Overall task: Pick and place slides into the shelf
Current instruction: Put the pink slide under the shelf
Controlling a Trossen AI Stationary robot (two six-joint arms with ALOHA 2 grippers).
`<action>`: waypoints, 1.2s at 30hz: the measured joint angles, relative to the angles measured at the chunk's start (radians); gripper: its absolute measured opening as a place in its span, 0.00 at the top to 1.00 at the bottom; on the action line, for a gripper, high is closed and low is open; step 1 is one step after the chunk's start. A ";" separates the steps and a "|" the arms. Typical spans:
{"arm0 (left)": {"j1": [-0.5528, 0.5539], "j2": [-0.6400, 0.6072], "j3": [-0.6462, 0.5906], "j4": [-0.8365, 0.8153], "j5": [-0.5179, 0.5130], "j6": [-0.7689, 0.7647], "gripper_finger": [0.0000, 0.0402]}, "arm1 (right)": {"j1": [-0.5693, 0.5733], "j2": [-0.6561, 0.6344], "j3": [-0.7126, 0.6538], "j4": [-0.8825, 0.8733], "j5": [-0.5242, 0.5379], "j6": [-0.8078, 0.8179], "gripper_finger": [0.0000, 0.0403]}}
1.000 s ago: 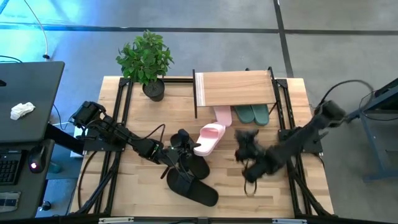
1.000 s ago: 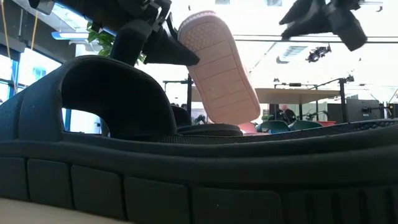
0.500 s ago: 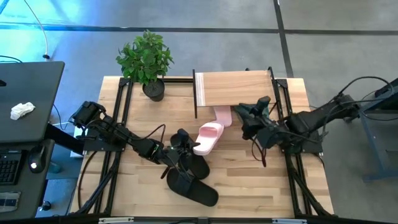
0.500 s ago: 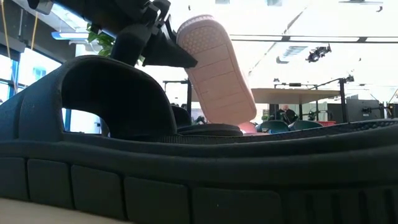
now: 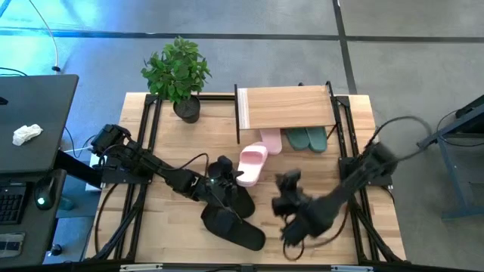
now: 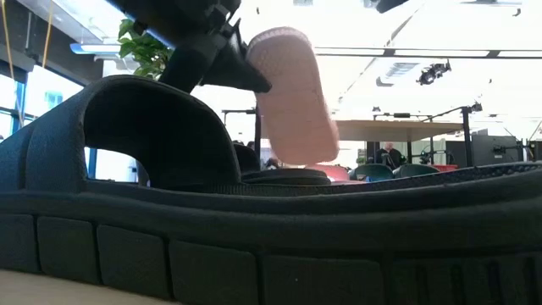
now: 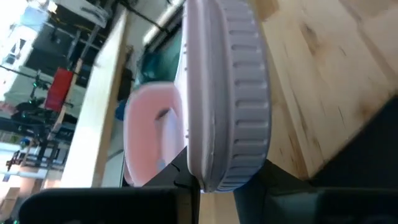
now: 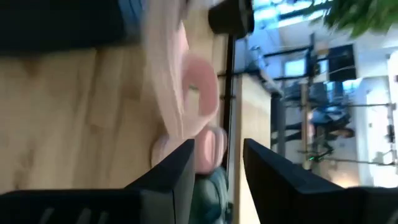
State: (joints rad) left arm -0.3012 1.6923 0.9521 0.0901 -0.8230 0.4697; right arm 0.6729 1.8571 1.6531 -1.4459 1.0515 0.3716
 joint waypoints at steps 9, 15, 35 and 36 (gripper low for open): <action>0.000 0.093 0.090 -0.054 -0.034 -0.014 0.88 | 0.032 0.228 0.241 0.016 0.092 0.133 0.68; 0.000 0.168 0.193 -0.145 -0.062 -0.043 0.88 | 0.000 0.253 0.273 0.143 -0.012 0.066 0.61; -0.006 0.198 0.264 -0.270 -0.049 -0.141 0.88 | -0.052 0.253 0.065 0.155 -0.005 0.122 0.40; -0.007 0.198 0.264 -0.269 -0.049 -0.141 0.88 | -0.060 0.253 0.063 0.150 -0.006 0.126 0.40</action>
State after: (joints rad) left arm -0.3083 1.8908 1.2156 -0.1792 -0.8717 0.3290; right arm 0.6124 2.1098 1.7160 -1.2964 1.0457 0.4974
